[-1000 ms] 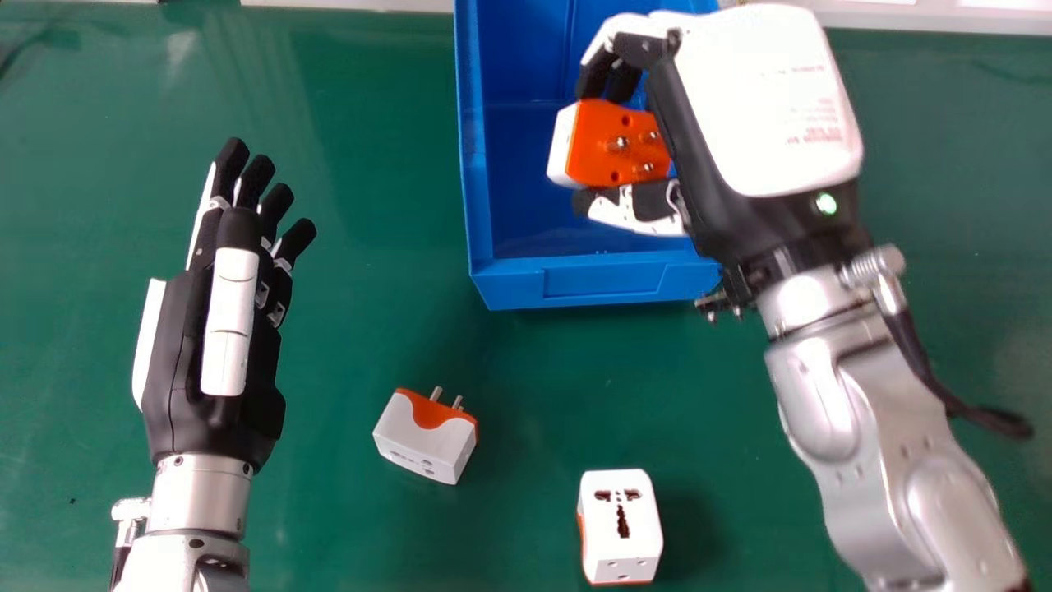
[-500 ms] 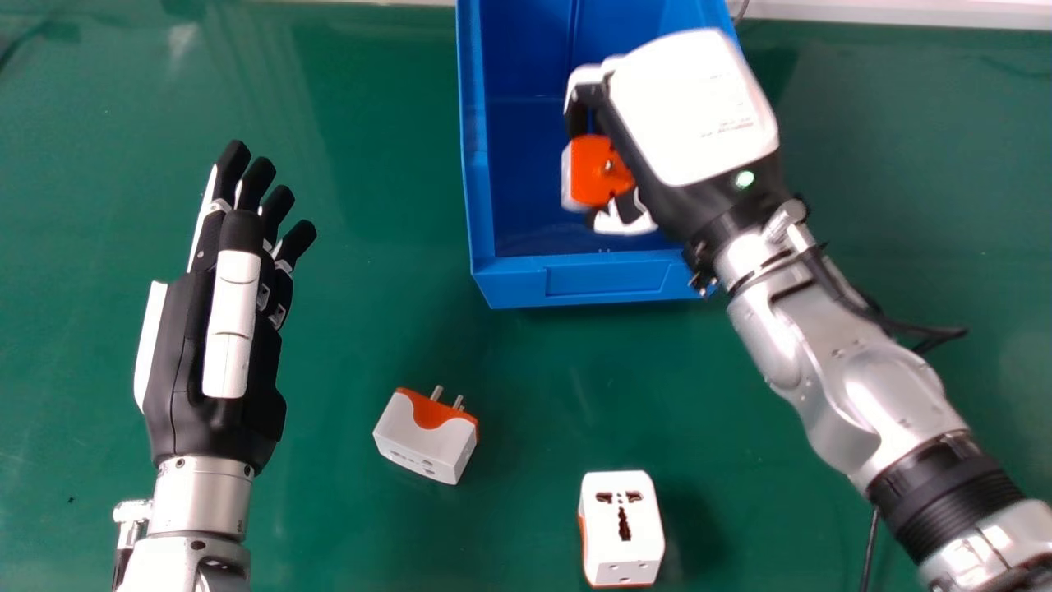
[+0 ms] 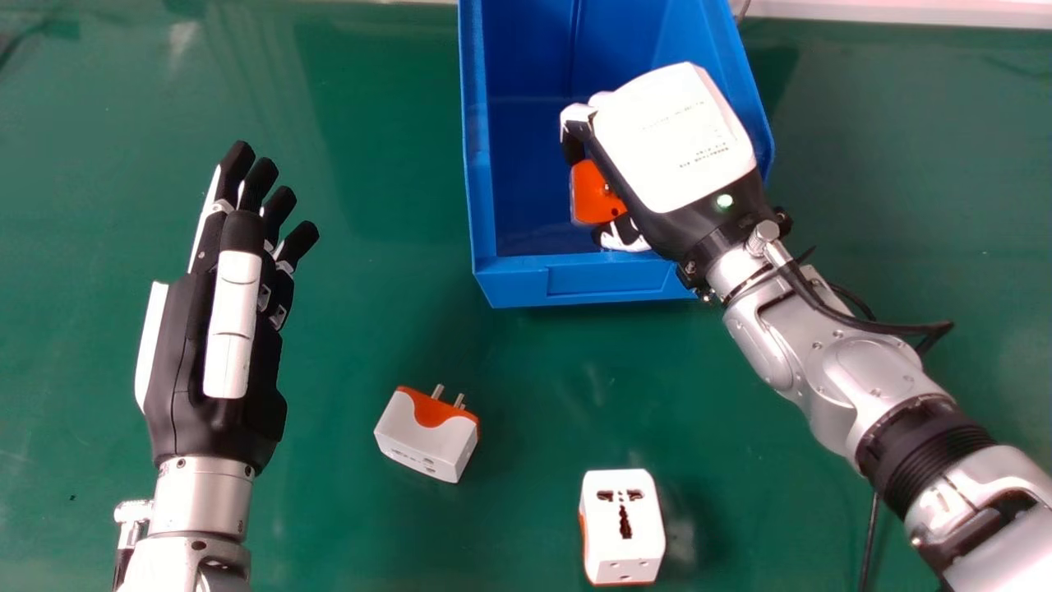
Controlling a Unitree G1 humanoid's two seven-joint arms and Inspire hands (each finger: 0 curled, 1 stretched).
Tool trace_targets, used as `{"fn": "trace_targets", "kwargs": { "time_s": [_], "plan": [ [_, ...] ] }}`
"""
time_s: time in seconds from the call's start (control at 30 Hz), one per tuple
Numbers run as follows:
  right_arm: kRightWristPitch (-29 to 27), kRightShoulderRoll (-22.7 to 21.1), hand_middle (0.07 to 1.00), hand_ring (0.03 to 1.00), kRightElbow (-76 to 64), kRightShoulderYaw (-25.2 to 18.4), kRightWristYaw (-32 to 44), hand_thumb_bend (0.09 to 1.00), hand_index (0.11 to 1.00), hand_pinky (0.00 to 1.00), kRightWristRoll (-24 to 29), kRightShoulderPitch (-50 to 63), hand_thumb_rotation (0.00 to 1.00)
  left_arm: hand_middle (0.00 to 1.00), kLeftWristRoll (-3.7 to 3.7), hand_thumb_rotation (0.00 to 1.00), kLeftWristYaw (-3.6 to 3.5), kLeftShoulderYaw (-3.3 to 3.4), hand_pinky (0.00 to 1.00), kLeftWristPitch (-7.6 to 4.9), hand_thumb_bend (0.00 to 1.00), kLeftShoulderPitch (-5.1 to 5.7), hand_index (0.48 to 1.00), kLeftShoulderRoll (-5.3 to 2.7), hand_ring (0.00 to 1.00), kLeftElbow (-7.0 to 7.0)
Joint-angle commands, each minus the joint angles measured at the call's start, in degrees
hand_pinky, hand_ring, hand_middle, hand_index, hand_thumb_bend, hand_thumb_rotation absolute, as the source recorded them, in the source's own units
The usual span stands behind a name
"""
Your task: Pick all objects and put in blue box
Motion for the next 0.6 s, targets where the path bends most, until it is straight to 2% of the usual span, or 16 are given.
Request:
{"fn": "trace_targets", "kwargs": {
  "time_s": [0.0, 0.07, 0.2, 0.33, 0.4, 0.47, 0.5, 0.57],
  "plan": [
    [1.13, -0.91, 0.496, 0.401, -0.72, 0.83, -1.67, 0.499, 0.523, 0.28, -0.61, -2.26, 0.0, 0.98, 0.0, 0.78, -0.42, -0.03, 0.93, -1.4, 0.8, -0.17, 0.959, 0.09, 0.97, -0.24],
    [3.12, -1.0, 0.484, 0.39, -1.22, 1.96, -1.09, 0.501, 0.523, 0.26, -1.71, -2.31, 0.0, 0.98, 0.47, 0.78, -0.09, 0.04, 0.93, -1.71, 0.79, -0.37, 0.963, 0.02, 0.97, 0.1],
    [9.42, -0.59, 0.484, 0.39, -2.28, 4.63, -0.37, 0.501, 0.523, 0.26, -5.17, -2.4, 0.0, 0.98, -0.06, 0.78, -0.19, 0.04, 0.93, -1.42, 0.79, -0.72, 0.963, -0.15, 0.97, 0.33],
    [16.89, 0.4, 0.484, 0.39, -4.49, 6.38, 3.0, 0.501, 0.523, 0.26, -8.1, -1.82, 0.0, 0.98, 0.32, 0.78, 0.01, 0.03, 0.93, -1.71, 0.79, -0.99, 0.963, -0.14, 0.97, 0.94],
    [18.58, 0.54, 0.494, 0.408, -6.15, 6.46, 4.35, 0.504, 0.509, 0.3, -8.06, -1.27, 0.0, 0.98, 0.27, 0.78, -0.08, 0.03, 0.93, -1.84, 0.79, -1.09, 0.962, -0.14, 0.97, 1.19],
    [20.24, 0.7, 0.494, 0.408, -7.36, 6.46, 4.32, 0.504, 0.509, 0.3, -8.09, -0.9, 0.0, 0.98, 0.66, 0.78, 0.01, 0.01, 0.93, -2.17, 0.79, -1.09, 0.962, -0.04, 0.97, 1.42],
    [20.71, 0.73, 0.595, 0.527, -7.8, 6.42, 4.23, 0.604, 0.593, 0.43, -7.98, -0.77, 0.02, 0.98, 0.75, 0.78, 0.02, 0.01, 0.94, -2.2, 0.79, -1.07, 0.963, 0.01, 0.97, 1.42],
    [21.49, 0.88, 0.595, 0.527, -8.53, 6.11, 3.55, 0.604, 0.593, 0.43, -7.5, -0.43, 0.02, 0.98, 0.89, 0.78, 0.06, 0.06, 0.94, -2.34, 0.79, -1.09, 0.963, 0.08, 0.97, 1.56]
  ]
}}
